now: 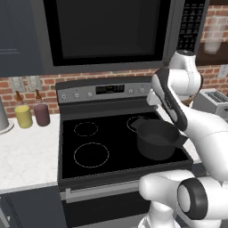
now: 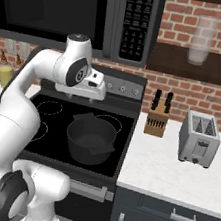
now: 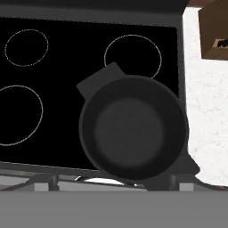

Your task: Turn off the front right burner of the stove.

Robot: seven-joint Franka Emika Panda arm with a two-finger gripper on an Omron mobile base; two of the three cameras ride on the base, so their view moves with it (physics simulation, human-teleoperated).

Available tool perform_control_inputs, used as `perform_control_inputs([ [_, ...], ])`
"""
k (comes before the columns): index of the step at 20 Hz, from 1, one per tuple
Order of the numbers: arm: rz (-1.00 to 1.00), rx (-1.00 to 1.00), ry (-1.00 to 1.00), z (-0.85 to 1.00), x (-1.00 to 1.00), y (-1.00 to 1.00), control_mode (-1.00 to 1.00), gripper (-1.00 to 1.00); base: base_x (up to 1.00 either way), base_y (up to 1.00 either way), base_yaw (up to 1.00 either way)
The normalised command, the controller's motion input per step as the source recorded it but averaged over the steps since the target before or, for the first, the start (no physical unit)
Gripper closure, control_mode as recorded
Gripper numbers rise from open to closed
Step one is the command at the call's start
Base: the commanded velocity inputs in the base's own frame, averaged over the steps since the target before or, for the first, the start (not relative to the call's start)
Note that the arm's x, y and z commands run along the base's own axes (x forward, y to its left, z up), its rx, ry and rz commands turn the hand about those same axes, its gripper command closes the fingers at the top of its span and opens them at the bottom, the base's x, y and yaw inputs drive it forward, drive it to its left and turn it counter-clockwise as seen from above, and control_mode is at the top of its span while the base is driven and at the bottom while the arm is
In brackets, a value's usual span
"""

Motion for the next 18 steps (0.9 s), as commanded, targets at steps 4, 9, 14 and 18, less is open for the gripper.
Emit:
perform_control_inputs([
  [4,-0.02,0.0,0.0,0.0,0.0,-0.6,-1.0,-1.0,0.0,0.0,0.0],
  [9,-0.02,0.0,-0.01,0.0,0.0,-0.52,-1.0,-1.0,0.0,0.0,0.0],
  [14,-0.05,0.0,-0.09,-0.07,0.05,-0.53,-1.0,-1.0,0.0,0.0,0.0],
  [18,-0.04,-0.04,-0.22,-0.1,0.25,-0.38,-1.0,-1.0,0.0,0.0,0.0],
])
